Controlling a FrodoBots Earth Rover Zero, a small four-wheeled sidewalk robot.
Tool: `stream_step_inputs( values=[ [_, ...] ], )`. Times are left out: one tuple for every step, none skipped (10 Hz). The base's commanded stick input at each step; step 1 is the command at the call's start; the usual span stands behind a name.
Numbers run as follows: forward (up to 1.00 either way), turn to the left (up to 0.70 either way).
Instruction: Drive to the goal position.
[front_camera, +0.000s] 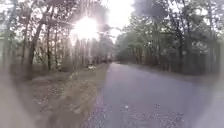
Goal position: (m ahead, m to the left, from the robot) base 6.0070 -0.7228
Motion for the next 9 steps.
stream_step_inputs(
  values=[
    [0.7,0.0],
    [0.7,0.0],
    [0.7,0.0],
    [0.7,0.0],
    [0.7,0.0],
    [0.7,0.0],
    [0.7,0.0],
    [0.7,0.0],
    [0.7,0.02]
  ],
)
